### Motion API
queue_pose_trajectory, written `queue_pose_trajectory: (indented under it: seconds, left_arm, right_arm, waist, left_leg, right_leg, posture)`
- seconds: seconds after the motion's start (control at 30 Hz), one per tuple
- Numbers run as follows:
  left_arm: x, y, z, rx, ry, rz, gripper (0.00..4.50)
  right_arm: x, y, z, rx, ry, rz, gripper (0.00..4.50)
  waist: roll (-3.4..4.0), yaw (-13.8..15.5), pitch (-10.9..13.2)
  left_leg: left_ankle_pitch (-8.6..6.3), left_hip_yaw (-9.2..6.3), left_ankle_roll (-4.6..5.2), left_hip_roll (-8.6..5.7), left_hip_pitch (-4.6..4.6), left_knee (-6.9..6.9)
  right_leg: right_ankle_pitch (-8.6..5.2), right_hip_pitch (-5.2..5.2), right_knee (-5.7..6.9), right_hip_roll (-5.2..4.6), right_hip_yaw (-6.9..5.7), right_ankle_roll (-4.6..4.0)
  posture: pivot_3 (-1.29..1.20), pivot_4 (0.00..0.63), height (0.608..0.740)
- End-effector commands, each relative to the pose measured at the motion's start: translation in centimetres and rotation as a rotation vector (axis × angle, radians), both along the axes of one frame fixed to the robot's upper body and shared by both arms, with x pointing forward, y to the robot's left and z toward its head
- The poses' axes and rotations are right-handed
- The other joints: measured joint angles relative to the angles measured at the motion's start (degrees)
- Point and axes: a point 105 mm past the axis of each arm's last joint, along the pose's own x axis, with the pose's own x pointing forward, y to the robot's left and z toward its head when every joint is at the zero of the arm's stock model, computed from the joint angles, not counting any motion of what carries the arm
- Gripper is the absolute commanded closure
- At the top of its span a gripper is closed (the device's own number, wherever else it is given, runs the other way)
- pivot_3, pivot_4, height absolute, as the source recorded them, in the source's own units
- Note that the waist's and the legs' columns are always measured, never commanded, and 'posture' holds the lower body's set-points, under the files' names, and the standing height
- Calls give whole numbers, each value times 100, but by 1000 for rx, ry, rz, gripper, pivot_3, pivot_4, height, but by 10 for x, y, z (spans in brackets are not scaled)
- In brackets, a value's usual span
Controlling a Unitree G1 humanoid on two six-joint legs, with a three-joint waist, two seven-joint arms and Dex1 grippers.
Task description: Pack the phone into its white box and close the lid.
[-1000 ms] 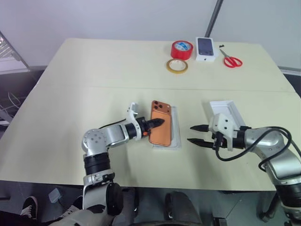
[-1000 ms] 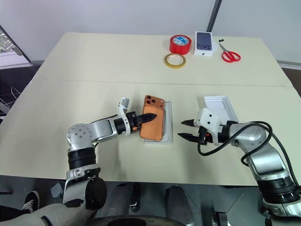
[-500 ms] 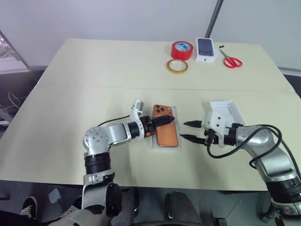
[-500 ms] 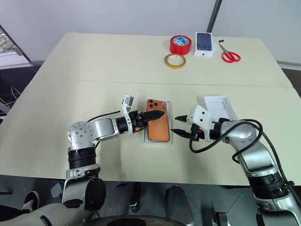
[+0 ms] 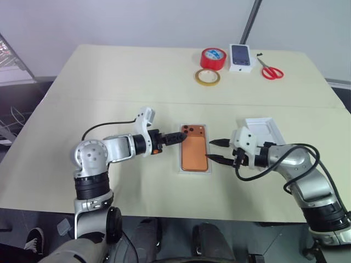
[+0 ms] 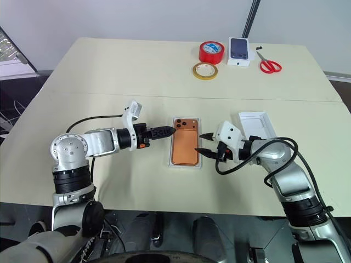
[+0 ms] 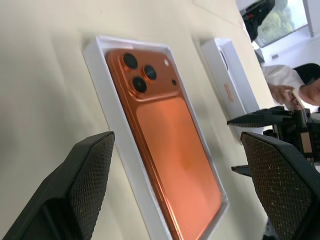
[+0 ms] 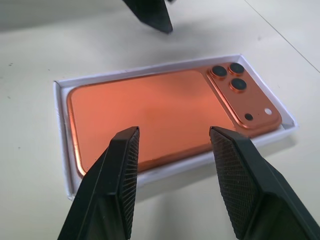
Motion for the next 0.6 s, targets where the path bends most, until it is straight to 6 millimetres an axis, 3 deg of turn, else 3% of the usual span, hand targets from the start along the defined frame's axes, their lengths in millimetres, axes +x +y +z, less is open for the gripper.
queue_pose_trajectory:
  seconds: [0.03,0.17,0.23,0.27,0.5,0.6]
  left_arm:
    - [3,22,-4,179,-146,47,1102]
    - [11,31,-12,290,-242,44,3122]
    - [10,28,-18,322,-238,0,4184]
    - [10,27,-22,343,-235,-19,4469]
    - [0,-2,-55,451,-158,-219,4469]
    - [-2,-23,-56,402,-163,-285,4469]
  right_arm:
    - [10,-9,11,-4,-61,-30,2726]
    - [27,-27,3,-102,-111,-124,4500]
    - [31,-30,-4,-151,-122,-133,4500]
    - [33,-30,-6,-169,-133,-136,4500]
    - [32,-18,-19,-222,-155,-83,4500]
    - [30,-12,-15,-186,-153,-70,4500]
  waist:
    - [0,-30,0]
    - [5,-6,1]
    - [6,22,2]
    - [6,13,2]
    - [10,0,3]
    - [16,13,-1]
  left_leg:
    - [0,0,0,0,0,-1]
    - [4,9,-7,1,8,-23]
    - [5,7,-6,0,3,-19]
    - [5,6,-5,-2,2,-18]
    - [5,5,-1,-1,1,-20]
    - [4,5,2,-2,3,-12]
  right_leg:
    - [0,-1,0,0,1,0]
    - [0,-10,-2,1,9,-3]
    - [1,-9,-4,-7,8,-6]
    - [1,-8,-6,-10,9,-6]
    - [1,-11,-3,-8,10,-6]
    - [1,-2,-2,-7,8,-5]
  posture:
    - [0,150,728]
    - [0,150,728]
    - [0,150,728]
    - [0,150,728]
    - [0,150,728]
    - [0,150,728]
